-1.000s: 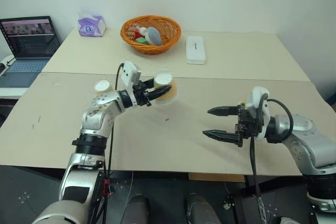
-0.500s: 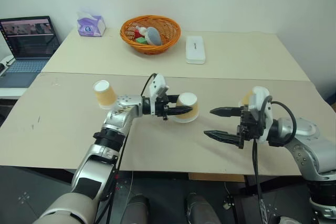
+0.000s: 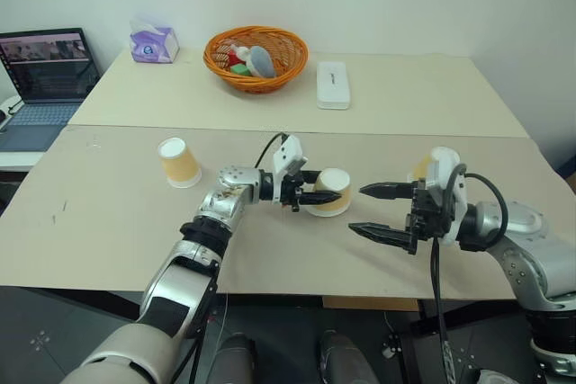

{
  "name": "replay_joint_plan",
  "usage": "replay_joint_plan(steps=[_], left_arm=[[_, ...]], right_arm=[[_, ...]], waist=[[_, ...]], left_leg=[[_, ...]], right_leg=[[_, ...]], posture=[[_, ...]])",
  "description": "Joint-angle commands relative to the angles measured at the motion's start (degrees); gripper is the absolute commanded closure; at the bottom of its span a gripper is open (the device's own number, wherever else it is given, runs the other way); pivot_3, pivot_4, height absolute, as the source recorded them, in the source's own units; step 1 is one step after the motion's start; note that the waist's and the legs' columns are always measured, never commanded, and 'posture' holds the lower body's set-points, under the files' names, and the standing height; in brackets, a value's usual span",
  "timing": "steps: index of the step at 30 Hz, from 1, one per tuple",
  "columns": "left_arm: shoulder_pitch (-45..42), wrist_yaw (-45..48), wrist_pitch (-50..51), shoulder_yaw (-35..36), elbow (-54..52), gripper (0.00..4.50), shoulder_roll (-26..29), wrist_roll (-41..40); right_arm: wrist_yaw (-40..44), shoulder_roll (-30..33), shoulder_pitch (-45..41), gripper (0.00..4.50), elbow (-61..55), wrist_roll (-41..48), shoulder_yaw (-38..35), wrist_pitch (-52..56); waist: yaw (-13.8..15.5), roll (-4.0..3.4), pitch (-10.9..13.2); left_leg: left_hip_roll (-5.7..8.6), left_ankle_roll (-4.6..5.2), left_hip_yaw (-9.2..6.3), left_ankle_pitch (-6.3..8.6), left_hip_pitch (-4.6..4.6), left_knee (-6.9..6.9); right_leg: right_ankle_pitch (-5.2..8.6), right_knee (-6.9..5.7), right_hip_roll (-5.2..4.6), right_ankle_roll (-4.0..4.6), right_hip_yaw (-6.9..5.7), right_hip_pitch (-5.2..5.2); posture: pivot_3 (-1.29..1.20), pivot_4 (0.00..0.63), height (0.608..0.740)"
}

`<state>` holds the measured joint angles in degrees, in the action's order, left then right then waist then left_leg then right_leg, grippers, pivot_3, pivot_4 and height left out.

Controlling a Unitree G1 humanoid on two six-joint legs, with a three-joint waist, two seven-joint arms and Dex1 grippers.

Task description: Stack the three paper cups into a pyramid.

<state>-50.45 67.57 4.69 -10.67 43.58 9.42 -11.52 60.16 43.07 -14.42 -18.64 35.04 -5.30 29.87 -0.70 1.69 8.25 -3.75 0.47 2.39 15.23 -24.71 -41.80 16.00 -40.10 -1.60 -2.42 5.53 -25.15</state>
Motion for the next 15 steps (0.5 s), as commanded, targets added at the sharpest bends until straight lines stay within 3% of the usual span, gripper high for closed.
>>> replay_joint_plan(steps=[1,15], left_arm=[[-2.7,-0.2,-3.8,0.8,2.0,2.31,-0.6,1.1],[-4.4,-1.7,-7.9,2.4,7.8,2.31,-1.2,3.1]], right_arm=[[-0.3,0.1,-0.1,0.0,-1.7,1.1,-2.0,-0.9],[1.0,3.6,2.4,0.0,0.6,-0.5,-3.9,-1.6]], waist=[[0.0,0.0,0.0],[0.0,0.01,0.0]], left_leg=[[0.0,0.0,0.0,0.0,0.0,0.0],[0.01,0.0,-0.01,0.0,-0.01,0.0]], right_leg=[[0.0,0.0,0.0,0.0,0.0,0.0],[0.0,0.01,-0.01,-0.01,-0.01,0.01]], posture=[[0.0,0.15,0.675],[0.0,0.15,0.675]])
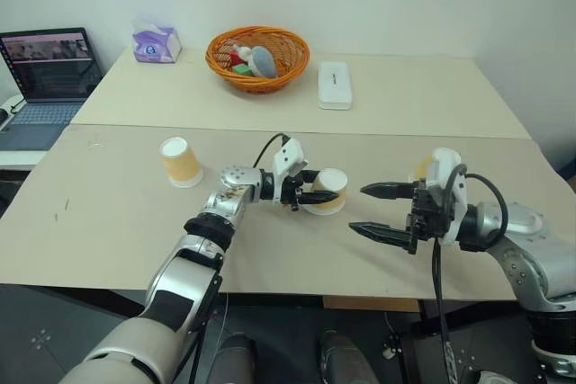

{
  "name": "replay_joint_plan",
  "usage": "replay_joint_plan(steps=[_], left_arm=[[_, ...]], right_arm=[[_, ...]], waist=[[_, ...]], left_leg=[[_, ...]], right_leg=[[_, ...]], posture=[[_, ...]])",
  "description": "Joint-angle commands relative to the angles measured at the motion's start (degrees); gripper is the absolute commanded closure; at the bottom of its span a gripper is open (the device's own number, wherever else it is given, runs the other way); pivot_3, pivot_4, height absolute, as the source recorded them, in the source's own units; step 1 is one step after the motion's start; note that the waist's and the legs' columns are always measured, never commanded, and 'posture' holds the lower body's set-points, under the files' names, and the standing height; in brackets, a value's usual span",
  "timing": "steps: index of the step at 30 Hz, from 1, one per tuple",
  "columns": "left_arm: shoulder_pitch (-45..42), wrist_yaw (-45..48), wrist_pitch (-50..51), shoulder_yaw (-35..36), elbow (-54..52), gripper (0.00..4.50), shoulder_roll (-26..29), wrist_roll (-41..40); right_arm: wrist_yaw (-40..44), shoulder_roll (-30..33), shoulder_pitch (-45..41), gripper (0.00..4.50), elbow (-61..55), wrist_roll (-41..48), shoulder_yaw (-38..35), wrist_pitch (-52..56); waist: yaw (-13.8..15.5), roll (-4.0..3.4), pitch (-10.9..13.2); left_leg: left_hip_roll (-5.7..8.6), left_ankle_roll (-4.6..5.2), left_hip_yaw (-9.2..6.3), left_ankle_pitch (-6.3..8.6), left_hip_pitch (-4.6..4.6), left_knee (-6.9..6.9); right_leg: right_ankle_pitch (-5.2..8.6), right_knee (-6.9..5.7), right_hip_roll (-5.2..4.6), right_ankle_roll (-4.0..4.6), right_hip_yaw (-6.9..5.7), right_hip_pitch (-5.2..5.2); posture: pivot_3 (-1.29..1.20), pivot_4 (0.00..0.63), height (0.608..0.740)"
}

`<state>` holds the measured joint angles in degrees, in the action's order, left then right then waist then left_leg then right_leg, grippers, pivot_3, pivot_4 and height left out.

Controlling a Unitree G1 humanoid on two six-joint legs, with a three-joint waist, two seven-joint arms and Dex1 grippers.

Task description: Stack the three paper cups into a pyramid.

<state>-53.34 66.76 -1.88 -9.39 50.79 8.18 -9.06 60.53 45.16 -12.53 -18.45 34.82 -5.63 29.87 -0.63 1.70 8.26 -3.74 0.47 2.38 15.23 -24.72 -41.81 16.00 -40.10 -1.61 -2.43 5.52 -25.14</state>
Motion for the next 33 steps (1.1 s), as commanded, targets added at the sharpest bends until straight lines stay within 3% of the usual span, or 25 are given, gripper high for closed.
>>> replay_joint_plan(steps=[1,8,10,12,14,15,23,27,33], left_arm=[[-1.6,-0.9,-1.4,1.2,0.8,2.31,0.0,0.6],[-1.6,-0.4,-1.0,1.8,1.0,2.31,-0.4,0.4],[-1.7,0.2,0.0,2.0,1.2,1.46,-0.7,0.0],[-1.9,1.0,0.8,2.3,1.3,0.97,-0.8,-0.5],[-2.0,-0.5,0.0,2.4,1.4,0.2,-0.9,0.2],[-2.2,-0.8,0.3,3.0,1.4,0.09,-1.1,-0.3],[-3.9,-6.0,0.6,8.2,-1.6,0.09,-1.4,-2.9],[-2.0,-7.0,7.8,11.5,-15.2,0.09,1.0,-7.8],[4.0,-13.4,26.3,16.2,-36.2,0.09,5.0,-17.4]], right_arm=[[0.7,1.8,0.8,0.0,0.8,0.4,-4.6,-1.4],[0.9,1.8,1.4,0.0,1.4,1.1,-6.7,-1.2],[0.6,1.7,1.1,0.0,1.3,1.1,-6.6,-1.1],[0.4,1.5,0.8,0.0,1.2,1.1,-6.4,-1.0],[0.3,1.5,0.7,0.0,1.1,1.2,-6.3,-0.9],[0.3,1.5,0.8,0.0,1.0,1.2,-6.4,-0.9],[0.4,1.5,1.0,0.0,0.8,1.4,-6.3,-0.7],[0.6,1.6,0.3,0.0,0.9,1.7,-6.2,-0.5],[1.0,0.9,-0.9,0.0,1.8,1.7,-5.4,-0.7]], waist=[[0.0,0.0,0.0],[-0.1,0.0,0.0],[-0.1,0.0,0.0],[0.0,0.01,0.0],[-0.1,0.01,0.0],[0.0,0.01,0.0],[-0.1,0.02,0.0],[-0.1,0.02,0.1],[-0.3,0.0,0.1]], left_leg=[[0.0,0.0,0.0,0.0,-0.01,0.0],[0.0,0.0,-0.01,0.0,0.02,0.0],[0.0,0.0,-0.01,0.0,0.02,0.0],[0.01,0.0,-0.01,0.0,0.01,0.0],[0.01,0.0,-0.01,0.0,-0.01,0.0],[0.01,0.0,-0.01,0.0,-0.01,0.0],[0.01,0.0,-0.02,0.0,0.0,0.0],[0.0,0.0,-0.03,0.0,-0.06,0.0],[-0.03,0.0,-0.05,0.0,0.02,0.01]], right_leg=[[0.0,0.01,0.0,0.0,0.0,0.0],[0.0,-0.03,0.01,0.0,0.01,0.0],[0.0,-0.02,0.01,0.0,0.01,0.0],[0.0,-0.01,0.0,0.0,0.01,0.0],[0.0,-0.01,0.0,0.0,0.01,-0.01],[0.0,-0.01,0.0,0.0,0.0,-0.01],[0.0,-0.01,0.0,0.0,0.0,-0.01],[0.0,-0.02,0.01,0.0,0.0,-0.05],[0.0,-0.07,0.01,0.0,0.01,-0.02]], posture=[[0.0,0.15,0.675],[0.0,0.15,0.675],[0.0,0.15,0.675],[0.0,0.15,0.675],[0.0,0.15,0.675],[0.0,0.15,0.675],[0.0,0.15,0.675],[0.0,0.15,0.675],[0.0,0.15,0.675]])
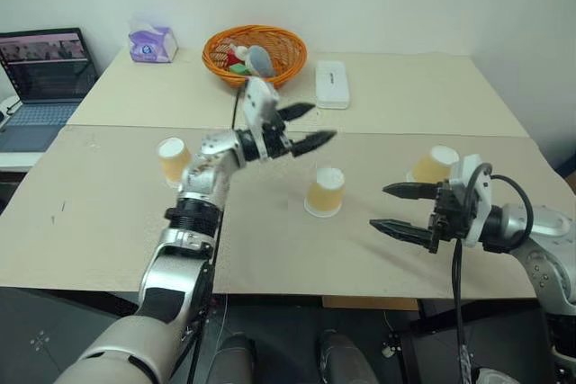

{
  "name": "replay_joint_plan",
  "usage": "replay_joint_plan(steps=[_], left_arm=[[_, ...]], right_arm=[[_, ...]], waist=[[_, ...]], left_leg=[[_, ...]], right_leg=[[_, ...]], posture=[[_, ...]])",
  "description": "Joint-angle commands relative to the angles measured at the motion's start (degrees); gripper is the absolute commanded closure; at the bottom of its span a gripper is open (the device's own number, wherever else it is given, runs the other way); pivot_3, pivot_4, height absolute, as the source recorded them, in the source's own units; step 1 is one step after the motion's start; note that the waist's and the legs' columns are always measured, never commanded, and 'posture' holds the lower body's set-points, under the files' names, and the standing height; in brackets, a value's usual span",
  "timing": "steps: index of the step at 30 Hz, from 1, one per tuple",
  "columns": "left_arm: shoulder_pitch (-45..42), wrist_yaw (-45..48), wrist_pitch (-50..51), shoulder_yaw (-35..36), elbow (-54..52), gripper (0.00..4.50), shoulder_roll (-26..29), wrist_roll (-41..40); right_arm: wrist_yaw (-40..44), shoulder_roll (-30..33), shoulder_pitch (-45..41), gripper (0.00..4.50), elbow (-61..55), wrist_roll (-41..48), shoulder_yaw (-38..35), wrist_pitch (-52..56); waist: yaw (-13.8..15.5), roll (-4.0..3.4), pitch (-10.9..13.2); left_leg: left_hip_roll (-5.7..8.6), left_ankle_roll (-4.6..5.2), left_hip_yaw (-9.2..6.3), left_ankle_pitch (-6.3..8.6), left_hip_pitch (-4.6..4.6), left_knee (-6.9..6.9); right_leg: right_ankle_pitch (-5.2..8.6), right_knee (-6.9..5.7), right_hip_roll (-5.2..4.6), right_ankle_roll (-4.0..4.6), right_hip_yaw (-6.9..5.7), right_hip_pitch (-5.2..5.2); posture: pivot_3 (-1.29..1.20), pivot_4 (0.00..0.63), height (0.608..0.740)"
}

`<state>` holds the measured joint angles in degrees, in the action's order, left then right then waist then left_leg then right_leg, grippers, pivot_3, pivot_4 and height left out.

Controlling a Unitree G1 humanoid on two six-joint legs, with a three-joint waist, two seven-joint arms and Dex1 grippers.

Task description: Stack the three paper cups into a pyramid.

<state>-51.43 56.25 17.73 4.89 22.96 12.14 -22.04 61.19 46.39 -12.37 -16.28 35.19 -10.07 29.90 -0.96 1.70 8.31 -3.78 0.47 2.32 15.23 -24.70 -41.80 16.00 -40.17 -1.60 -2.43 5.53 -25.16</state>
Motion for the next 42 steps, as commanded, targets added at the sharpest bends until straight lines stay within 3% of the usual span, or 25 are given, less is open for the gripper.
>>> replay_joint_plan(steps=[1,10,13,20,42], left_arm=[[3.0,-3.8,8.1,2.0,-10.2,0.09,1.6,-4.8],[14.8,-23.1,18.9,5.7,-29.9,0.09,4.6,-4.1],[17.3,-39.4,25.3,8.6,-35.8,0.09,3.1,1.3],[15.0,-61.9,33.2,13.2,-41.8,0.09,0.2,10.8],[18.6,-66.1,28.9,12.0,-30.6,0.09,-1.0,15.5]], right_arm=[[0.4,-0.5,-1.2,0.0,-0.2,1.1,-0.7,-0.8],[0.5,-1.8,-2.0,0.0,0.6,0.0,0.9,-1.6],[0.5,-2.4,-1.9,0.0,0.5,-0.2,1.5,-1.9],[0.8,-3.2,-2.7,0.0,1.5,-0.4,2.8,-2.8],[0.5,-3.3,-2.1,0.0,1.1,0.0,1.9,-2.6]], waist=[[0.1,0.0,0.0],[0.3,0.0,0.0],[0.3,0.01,0.0],[0.5,0.03,0.0],[0.4,0.06,0.0]], left_leg=[[0.0,0.0,0.0,0.0,0.01,0.0],[0.0,-0.02,-0.03,-0.01,0.0,-0.02],[0.0,-0.02,-0.04,-0.01,0.02,-0.03],[0.03,-0.03,-0.08,-0.01,0.0,-0.03],[0.04,-0.06,-0.07,-0.03,-0.01,-0.02]], right_leg=[[0.0,0.0,0.0,0.0,-0.01,0.0],[-0.01,0.01,-0.02,0.01,-0.02,0.02],[-0.01,-0.01,-0.03,0.01,-0.02,0.04],[-0.03,0.02,-0.05,-0.01,-0.04,0.05],[-0.05,0.0,-0.06,0.01,-0.07,0.04]], posture=[[0.0,0.15,0.675],[0.0,0.15,0.675],[0.0,0.15,0.675],[0.0,0.15,0.675],[0.0,0.15,0.675]])
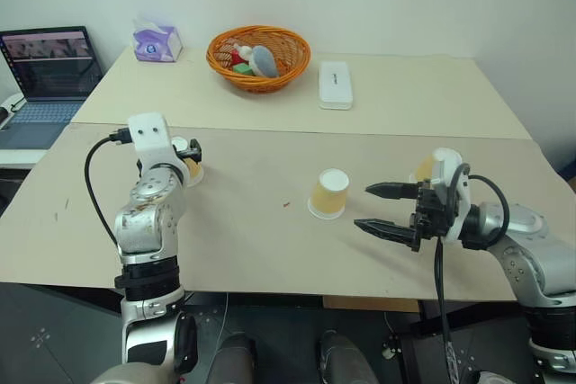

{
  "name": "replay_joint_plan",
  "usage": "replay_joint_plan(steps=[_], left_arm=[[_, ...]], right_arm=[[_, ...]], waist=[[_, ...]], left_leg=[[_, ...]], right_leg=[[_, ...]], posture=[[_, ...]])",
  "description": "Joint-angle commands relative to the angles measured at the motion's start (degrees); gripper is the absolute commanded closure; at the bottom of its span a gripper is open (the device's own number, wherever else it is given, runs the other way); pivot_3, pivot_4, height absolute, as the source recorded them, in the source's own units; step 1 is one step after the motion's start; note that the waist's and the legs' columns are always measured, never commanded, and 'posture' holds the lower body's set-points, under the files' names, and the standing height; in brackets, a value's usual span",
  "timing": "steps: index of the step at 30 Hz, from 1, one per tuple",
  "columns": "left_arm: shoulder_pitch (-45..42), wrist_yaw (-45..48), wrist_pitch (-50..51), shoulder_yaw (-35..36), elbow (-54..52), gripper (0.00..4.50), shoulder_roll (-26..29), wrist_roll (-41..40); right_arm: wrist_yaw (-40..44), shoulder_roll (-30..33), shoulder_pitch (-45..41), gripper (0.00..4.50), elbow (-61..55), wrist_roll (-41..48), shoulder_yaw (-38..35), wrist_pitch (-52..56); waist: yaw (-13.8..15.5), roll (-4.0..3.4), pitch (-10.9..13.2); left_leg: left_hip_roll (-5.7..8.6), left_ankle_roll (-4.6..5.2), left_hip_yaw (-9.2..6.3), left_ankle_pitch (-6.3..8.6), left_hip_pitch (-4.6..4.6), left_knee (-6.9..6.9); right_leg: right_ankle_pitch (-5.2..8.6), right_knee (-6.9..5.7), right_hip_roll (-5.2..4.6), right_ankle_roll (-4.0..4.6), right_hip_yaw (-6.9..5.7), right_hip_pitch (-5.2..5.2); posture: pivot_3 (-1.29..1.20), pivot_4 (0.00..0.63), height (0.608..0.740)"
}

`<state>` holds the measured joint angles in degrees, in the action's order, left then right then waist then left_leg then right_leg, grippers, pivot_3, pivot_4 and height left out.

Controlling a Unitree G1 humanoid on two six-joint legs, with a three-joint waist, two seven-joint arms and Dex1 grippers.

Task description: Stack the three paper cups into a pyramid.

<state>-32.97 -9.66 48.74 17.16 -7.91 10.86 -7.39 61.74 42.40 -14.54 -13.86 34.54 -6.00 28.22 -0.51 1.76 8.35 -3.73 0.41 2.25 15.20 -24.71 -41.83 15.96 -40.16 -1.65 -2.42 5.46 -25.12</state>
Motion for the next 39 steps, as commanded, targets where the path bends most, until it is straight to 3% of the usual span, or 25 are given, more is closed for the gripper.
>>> replay_joint_plan(steps=[1,10,13,17,24,29,31,35,39], left_arm=[[0.1,-0.1,-2.3,-0.3,0.6,0.09,0.3,0.9],[0.2,0.5,-3.6,-0.8,4.0,0.09,0.1,0.9],[-0.1,1.1,-5.1,-1.3,5.5,0.85,0.5,1.1],[-1.4,1.9,-6.5,-2.1,6.9,2.19,1.2,1.4],[-4.1,7.4,-18.1,-6.4,6.6,2.19,4.7,2.8],[-5.9,24.1,-26.3,-11.6,6.2,2.19,5.9,-3.3],[-4.4,35.1,-25.5,-12.9,3.6,2.19,7.1,-9.8],[0.3,53.6,-23.5,-17.4,0.6,2.19,14.2,-16.1],[0.9,62.4,-25.4,-17.3,2.9,2.19,16.9,-19.7]], right_arm=[[-0.1,0.7,0.1,0.0,-1.3,0.6,-2.2,-1.0],[0.0,1.0,-0.1,0.0,-1.1,0.5,-2.5,-1.2],[0.0,0.9,-0.1,0.0,-1.1,0.5,-2.5,-1.3],[0.0,0.9,-0.1,0.0,-1.2,0.5,-2.4,-1.2],[0.0,0.8,-0.3,0.0,-0.8,0.3,-2.3,-1.4],[0.2,0.8,-1.2,0.0,-0.1,0.1,-2.1,-1.6],[0.3,0.9,-1.5,0.0,0.0,0.0,-2.0,-1.7],[0.1,1.2,-1.3,0.0,-0.5,0.3,-2.3,-1.4],[-0.1,1.4,-0.7,0.0,-1.1,0.5,-2.7,-1.2]], waist=[[0.0,0.0,0.0],[0.0,0.0,0.0],[0.0,0.0,0.0],[0.0,0.0,0.0],[0.0,0.01,0.0],[0.4,0.03,0.0],[0.5,0.03,0.0],[-0.3,0.01,0.0],[-0.4,-0.01,0.1]], left_leg=[[0.0,0.0,0.0,0.0,0.0,0.0],[0.0,0.0,0.0,0.0,0.0,0.0],[0.0,0.0,0.0,0.0,0.0,0.0],[0.0,0.0,0.0,0.0,0.0,0.0],[0.0,0.0,0.0,0.0,-0.01,0.0],[0.02,-0.03,0.02,-0.02,-0.02,0.0],[0.03,-0.03,0.04,-0.02,-0.02,0.0],[-0.02,-0.03,0.05,-0.02,-0.01,0.02],[-0.07,-0.03,0.04,-0.02,0.04,0.02]], right_leg=[[0.0,0.0,0.0,0.0,0.0,0.0],[0.0,0.0,0.0,0.0,0.0,0.0],[0.0,0.0,0.0,0.0,0.0,0.0],[0.0,0.0,0.0,0.0,0.0,0.0],[0.0,0.01,0.0,0.0,-0.01,0.0],[0.0,0.02,-0.02,0.0,-0.02,0.01],[0.0,0.04,-0.04,0.0,-0.01,0.01],[0.01,0.0,0.01,0.02,-0.01,-0.04],[0.01,-0.05,0.07,0.03,0.0,-0.04]], posture=[[0.0,0.15,0.675],[0.0,0.15,0.675],[0.0,0.15,0.675],[0.0,0.15,0.675],[0.0,0.15,0.675],[0.0,0.15,0.675],[0.0,0.15,0.675],[0.0,0.15,0.675],[0.0,0.15,0.675]])
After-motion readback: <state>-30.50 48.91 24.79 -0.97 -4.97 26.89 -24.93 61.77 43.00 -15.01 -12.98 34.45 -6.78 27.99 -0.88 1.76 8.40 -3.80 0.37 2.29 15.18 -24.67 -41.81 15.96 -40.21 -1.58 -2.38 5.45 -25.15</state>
